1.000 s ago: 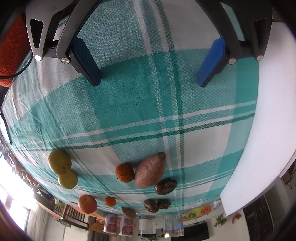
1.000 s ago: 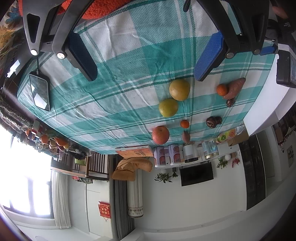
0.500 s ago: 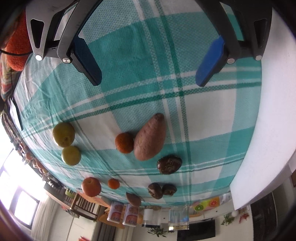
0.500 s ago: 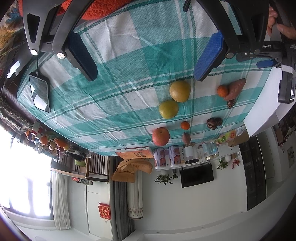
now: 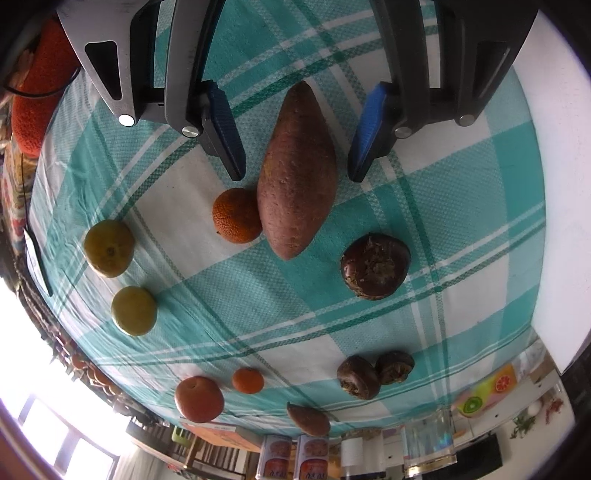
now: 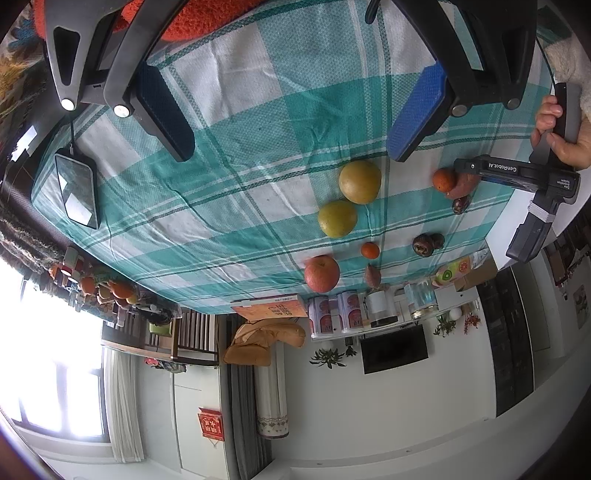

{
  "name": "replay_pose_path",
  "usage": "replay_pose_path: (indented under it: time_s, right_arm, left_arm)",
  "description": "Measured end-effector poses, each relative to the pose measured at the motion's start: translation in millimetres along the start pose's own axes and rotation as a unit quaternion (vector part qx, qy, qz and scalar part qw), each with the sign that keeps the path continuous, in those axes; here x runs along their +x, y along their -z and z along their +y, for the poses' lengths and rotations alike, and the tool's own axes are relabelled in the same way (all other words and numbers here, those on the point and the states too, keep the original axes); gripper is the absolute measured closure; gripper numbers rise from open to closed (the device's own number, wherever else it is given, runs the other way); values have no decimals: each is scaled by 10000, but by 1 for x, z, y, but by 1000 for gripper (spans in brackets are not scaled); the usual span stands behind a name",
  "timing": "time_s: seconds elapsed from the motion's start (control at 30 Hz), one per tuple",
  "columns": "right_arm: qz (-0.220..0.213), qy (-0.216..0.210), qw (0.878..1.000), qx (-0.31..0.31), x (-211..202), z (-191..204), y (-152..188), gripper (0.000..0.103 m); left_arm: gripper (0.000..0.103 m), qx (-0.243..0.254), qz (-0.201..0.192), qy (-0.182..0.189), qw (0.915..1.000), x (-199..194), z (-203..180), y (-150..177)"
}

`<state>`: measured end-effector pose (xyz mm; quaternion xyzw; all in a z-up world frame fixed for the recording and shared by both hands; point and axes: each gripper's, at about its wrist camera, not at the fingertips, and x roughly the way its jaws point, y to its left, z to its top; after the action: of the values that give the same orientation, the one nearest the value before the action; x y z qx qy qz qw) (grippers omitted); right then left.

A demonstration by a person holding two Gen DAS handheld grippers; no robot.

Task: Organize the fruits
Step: 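Close the left gripper around the middle of the sweet potato, then carry the sweet potato into the bin with the left gripper while the right gripper drops a tangerine there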

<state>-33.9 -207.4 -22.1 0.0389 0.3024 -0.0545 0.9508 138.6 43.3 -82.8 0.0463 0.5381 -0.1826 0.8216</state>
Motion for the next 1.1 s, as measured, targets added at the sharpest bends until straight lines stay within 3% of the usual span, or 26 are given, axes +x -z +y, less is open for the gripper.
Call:
replay_pose_path:
  time_s: [0.03, 0.1, 0.17, 0.2, 0.3, 0.43, 0.57, 0.7, 0.77, 0.8, 0.93, 1.0, 1.03, 1.1]
  right_arm:
    - [11, -5, 10000, 5, 0, -1, 0, 0]
    - [39, -16, 10000, 25, 1, -1, 0, 0]
    - [119, -59, 9999, 79, 4, -4, 0, 0]
    - [181, -99, 9997, 126, 6, -7, -1, 0]
    - [402, -325, 9981, 342, 15, -16, 0, 0]
    - [699, -910, 9920, 534, 27, -21, -2, 0]
    - [949, -1862, 9779, -91, 42, 23, -19, 0]
    - [1435, -2520, 9513, -1049, 77, 105, -42, 2]
    - [1668, -2514, 9430, -1408, 106, 142, -46, 23]
    - [1863, -2486, 9385, -1505, 123, 156, -47, 29]
    - [2461, -2422, 9252, -1571, 178, 192, -38, 35]
    - [2623, -2477, 9190, -1591, 191, 199, -32, 56]
    - [2631, -2475, 9199, -1525, 193, 199, -31, 72]
    - [2562, -2532, 9239, -1292, 188, 193, -32, 73]
  left_arm:
    - [33, -1, -4, 23, 10000, 1, 1, -1]
    - [29, 10, -91, 10, 10000, 0, 3, -3]
    - [54, 55, -128, 4, 9999, 0, 2, -4]
    - [62, 52, -133, 33, 9999, 0, 2, -3]
    - [62, -18, -249, -72, 9997, -8, 2, 6]
    - [62, -548, -405, 89, 9976, -35, 12, 41]
    - [62, -907, -561, 136, 9942, -55, 16, 76]
    - [62, -1159, -735, 105, 9905, -73, 16, 95]
    - [62, -1229, -842, 178, 9887, -83, 16, 98]
    - [62, -1245, -894, 214, 9880, -89, 15, 99]
    - [62, -1269, -1111, 263, 9853, -113, 16, 103]
    - [62, -1340, -1213, 304, 9831, -125, 20, 105]
    - [62, -1399, -1269, 321, 9815, -131, 24, 106]
    - [62, -1546, -1397, 348, 9774, -146, 34, 109]
